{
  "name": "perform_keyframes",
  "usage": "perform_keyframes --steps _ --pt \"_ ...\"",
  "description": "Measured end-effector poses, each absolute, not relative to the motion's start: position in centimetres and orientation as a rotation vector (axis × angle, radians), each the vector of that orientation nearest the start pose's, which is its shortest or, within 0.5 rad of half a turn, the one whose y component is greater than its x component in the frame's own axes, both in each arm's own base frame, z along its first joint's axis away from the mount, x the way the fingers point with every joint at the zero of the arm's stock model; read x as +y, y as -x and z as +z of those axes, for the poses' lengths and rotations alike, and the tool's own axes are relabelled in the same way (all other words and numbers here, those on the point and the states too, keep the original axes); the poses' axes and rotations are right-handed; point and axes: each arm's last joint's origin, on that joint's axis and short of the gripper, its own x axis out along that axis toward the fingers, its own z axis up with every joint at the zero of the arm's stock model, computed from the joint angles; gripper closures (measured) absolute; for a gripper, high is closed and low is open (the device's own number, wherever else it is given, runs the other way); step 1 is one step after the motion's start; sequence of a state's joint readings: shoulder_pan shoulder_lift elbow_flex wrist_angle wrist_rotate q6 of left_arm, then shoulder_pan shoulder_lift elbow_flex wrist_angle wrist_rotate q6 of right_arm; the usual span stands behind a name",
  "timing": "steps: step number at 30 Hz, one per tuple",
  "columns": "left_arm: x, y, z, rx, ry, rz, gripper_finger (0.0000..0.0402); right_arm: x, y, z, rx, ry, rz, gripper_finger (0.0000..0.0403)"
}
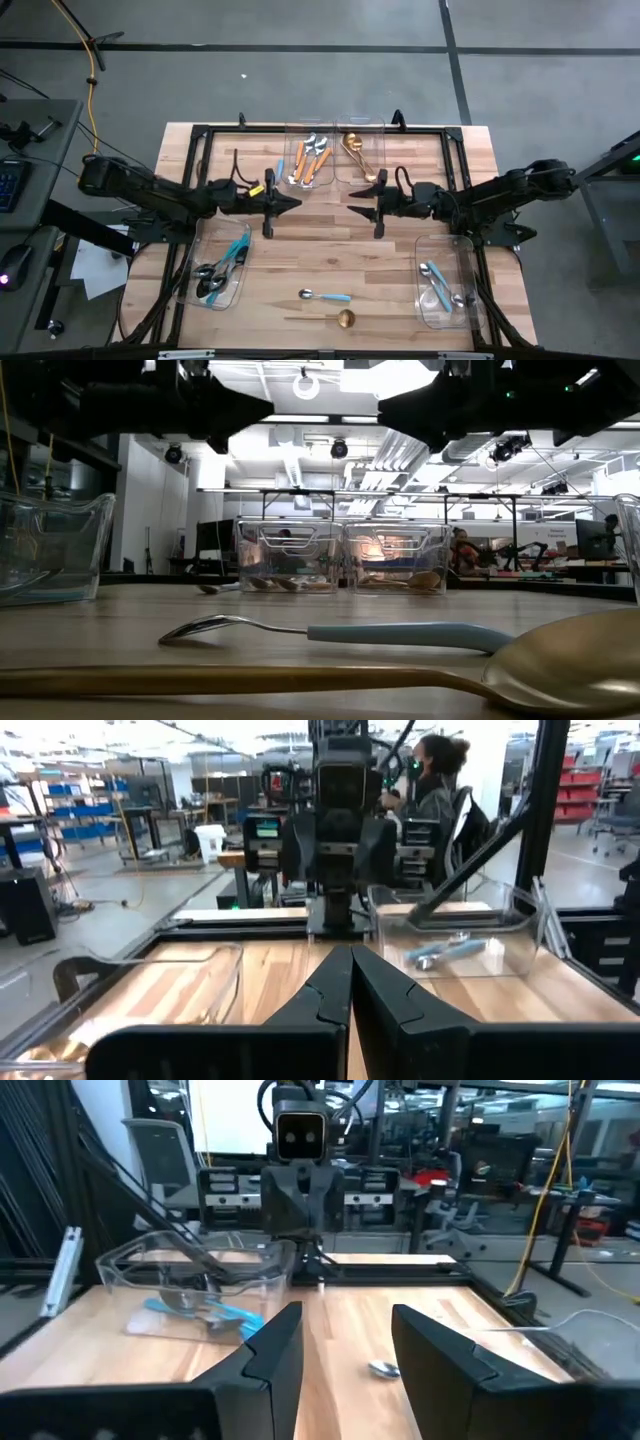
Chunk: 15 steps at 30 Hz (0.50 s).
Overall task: Sort silverware by color (type)
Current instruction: Put the blue spoon into the bottom right transparent bin
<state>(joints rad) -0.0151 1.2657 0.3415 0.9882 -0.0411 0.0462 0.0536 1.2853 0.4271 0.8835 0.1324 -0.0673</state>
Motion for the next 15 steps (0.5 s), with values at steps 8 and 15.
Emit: perform_keyframes --steps 8,15 --pt "-0.34 -22.23 21.06 -0.027 -0.03 0.021 0.0402 0.76 -24.79 21.45 -0.044 0.053 -0.083 0.0273" --pt "-0.33 -22.22 20.9 -0.009 -0.03 0.021 0.0402 0.75 -24.79 21.46 -0.043 0.092 -0.084 0.0375"
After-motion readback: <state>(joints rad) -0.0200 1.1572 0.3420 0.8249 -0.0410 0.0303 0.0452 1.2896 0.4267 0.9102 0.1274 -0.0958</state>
